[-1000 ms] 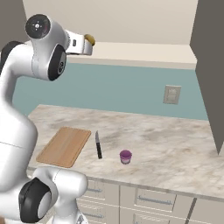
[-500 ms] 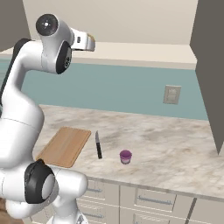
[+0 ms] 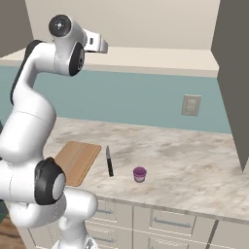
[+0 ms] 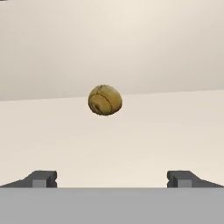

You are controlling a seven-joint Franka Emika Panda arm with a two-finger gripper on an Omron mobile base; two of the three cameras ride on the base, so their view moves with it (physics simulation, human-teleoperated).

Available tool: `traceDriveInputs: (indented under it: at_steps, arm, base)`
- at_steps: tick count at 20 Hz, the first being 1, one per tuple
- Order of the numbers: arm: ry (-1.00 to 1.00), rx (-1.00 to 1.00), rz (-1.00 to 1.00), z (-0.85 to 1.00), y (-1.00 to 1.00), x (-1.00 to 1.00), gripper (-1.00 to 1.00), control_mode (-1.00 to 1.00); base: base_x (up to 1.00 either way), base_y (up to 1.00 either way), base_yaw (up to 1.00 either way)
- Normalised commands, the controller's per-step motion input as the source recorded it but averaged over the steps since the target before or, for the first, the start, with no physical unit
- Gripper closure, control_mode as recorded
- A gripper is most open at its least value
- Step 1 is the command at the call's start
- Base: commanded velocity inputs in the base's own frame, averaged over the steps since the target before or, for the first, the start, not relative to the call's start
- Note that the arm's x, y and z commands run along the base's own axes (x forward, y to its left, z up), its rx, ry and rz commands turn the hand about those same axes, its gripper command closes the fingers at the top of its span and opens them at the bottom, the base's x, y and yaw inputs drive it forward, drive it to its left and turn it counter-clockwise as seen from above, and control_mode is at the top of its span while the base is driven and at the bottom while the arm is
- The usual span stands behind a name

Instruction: Pick the bread, place it on the cutting board, pick the jam, place it on the counter, and close the cabinet.

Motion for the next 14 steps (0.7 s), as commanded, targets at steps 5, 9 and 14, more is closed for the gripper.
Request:
traceDriveInputs:
  at_steps: [5, 9, 14]
  arm:
    - [0.02, 0.00, 0.00, 0.00, 0.07, 0.47, -1.00, -1.00]
    - [0.01, 0.00, 0.00, 0.00, 0.03, 0.41, -1.00, -1.00]
    - [0.01, 0.00, 0.00, 0.00, 0.03, 0.40, -1.00, -1.00]
  base:
    - [0.00, 0.00, 0.00]
    - [0.00, 0.00, 0.00]
    - [0.00, 0.00, 0.00]
